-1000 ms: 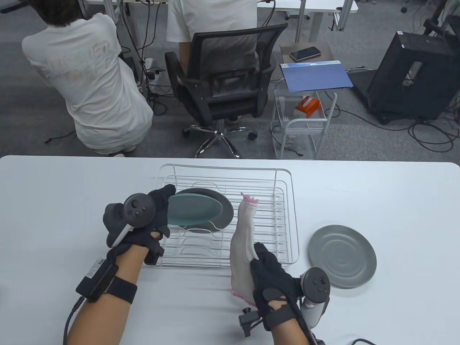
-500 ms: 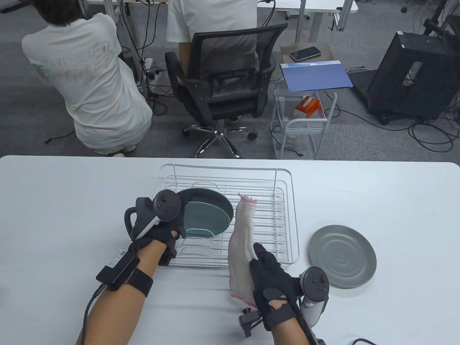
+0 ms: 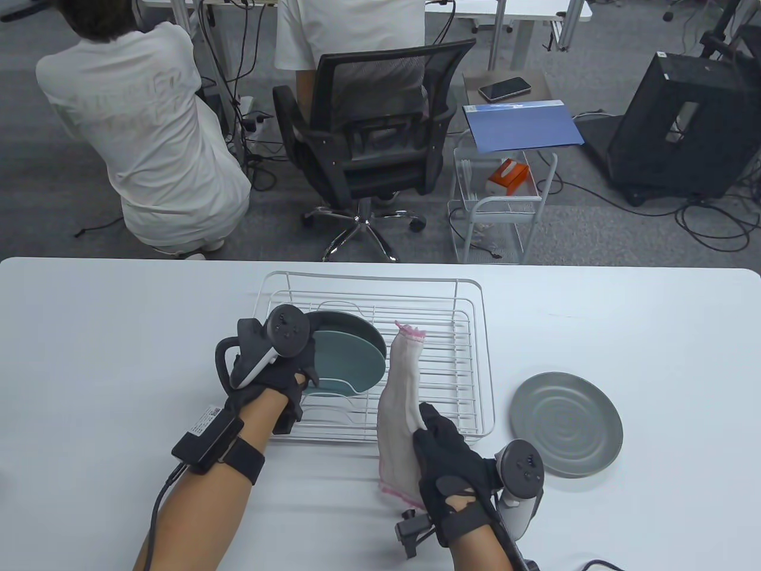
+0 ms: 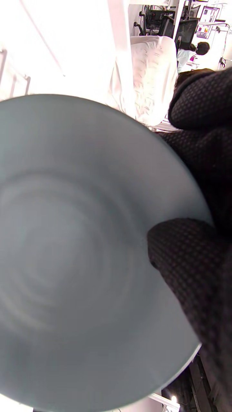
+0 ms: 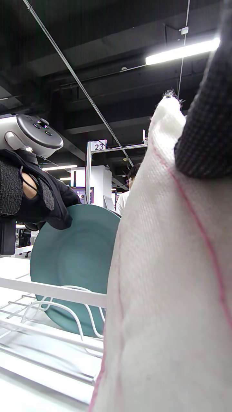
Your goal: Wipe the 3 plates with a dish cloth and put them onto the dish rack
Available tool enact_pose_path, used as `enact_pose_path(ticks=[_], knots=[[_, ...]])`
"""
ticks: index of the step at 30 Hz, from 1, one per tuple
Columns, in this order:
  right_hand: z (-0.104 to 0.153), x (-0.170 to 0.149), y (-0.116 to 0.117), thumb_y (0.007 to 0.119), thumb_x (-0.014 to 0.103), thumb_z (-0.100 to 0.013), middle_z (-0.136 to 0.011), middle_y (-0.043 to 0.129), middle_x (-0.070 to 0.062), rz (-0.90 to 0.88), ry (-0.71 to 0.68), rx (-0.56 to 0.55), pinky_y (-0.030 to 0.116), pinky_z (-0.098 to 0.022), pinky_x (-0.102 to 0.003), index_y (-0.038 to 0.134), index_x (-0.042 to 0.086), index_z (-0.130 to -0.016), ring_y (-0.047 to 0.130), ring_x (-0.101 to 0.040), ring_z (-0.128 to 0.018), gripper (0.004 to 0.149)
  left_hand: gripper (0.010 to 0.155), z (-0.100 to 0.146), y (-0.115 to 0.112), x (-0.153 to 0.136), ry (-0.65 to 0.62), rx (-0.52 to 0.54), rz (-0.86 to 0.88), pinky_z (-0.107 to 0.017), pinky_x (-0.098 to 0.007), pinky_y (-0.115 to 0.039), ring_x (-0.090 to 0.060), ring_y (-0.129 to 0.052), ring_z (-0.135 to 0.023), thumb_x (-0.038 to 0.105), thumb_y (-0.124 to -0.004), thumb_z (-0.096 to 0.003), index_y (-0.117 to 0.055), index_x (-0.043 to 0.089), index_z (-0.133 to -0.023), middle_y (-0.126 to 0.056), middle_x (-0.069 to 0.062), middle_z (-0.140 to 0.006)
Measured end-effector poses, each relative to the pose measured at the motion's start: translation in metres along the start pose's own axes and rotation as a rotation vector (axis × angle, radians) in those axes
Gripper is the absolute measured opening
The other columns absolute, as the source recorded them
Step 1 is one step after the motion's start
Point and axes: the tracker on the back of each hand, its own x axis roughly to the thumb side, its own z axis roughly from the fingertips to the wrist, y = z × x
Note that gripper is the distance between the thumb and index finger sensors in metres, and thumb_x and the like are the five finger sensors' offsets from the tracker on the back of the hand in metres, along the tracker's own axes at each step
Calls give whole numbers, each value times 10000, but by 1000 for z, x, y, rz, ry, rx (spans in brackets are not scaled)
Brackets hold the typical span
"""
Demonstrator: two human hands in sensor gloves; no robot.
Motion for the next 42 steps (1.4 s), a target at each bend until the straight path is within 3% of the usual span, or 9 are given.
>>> enact_pose_path(ticks=[6, 13, 21, 32, 40, 42], knots=[[-1, -1, -1, 735, 283, -461, -965, 550, -236, -6, -2, -1, 468, -618, -611, 718, 48, -824, 445, -484, -863, 433, 552, 10, 9, -5, -1, 54, 19, -665, -622, -651, -386, -937, -862, 339, -891, -507, -679, 304, -1015, -853, -93, -1009], [-1, -1, 0, 735, 285, -462, -965, 550, -235, -13, -9, 8, 467, -618, -611, 717, 50, -825, 444, -482, -864, 433, 551, 26, 27, -22, -30, 36, 101, -670, -632, -634, -405, -908, -885, 359, -868, -518, -665, 300, -1027, -797, -113, -1054], [1, -1, 5, 735, 289, -465, -968, 545, -232, -22, -27, 30, 466, -619, -611, 713, 51, -828, 443, -479, -867, 435, 554, 75, 36, -51, -66, 9, 356, -660, -636, -638, -417, -911, -874, 394, -844, -528, -652, 283, -1035, -791, -131, -1053], [3, 0, 18, 739, 289, -469, -969, 542, -233, 24, -74, 75, 457, -621, -615, 710, 51, -835, 436, -478, -871, 437, 557, 151, -12, -77, -46, -20, 640, -641, -629, -655, -413, -932, -837, 438, -821, -542, -646, 257, -1039, -803, -154, -1033], [11, 4, 42, 747, 280, -470, -968, 538, -241, 315, -199, 114, 434, -622, -624, 712, 40, -835, 420, -481, -872, 438, 580, 167, -51, -57, -109, -131, 773, -646, -625, -651, -400, -908, -869, 477, -806, -543, -624, 250, -1044, -789, -147, -1032], [18, 2, 56, 748, 293, -467, -963, 557, -234, 464, -232, 103, 455, -619, -618, 720, 49, -829, 442, -477, -868, 438, 611, 170, -60, -47, -147, -219, 840, -653, -630, -641, -407, -893, -884, 505, -803, -544, -593, 247, -1056, -760, -146, -1054]])
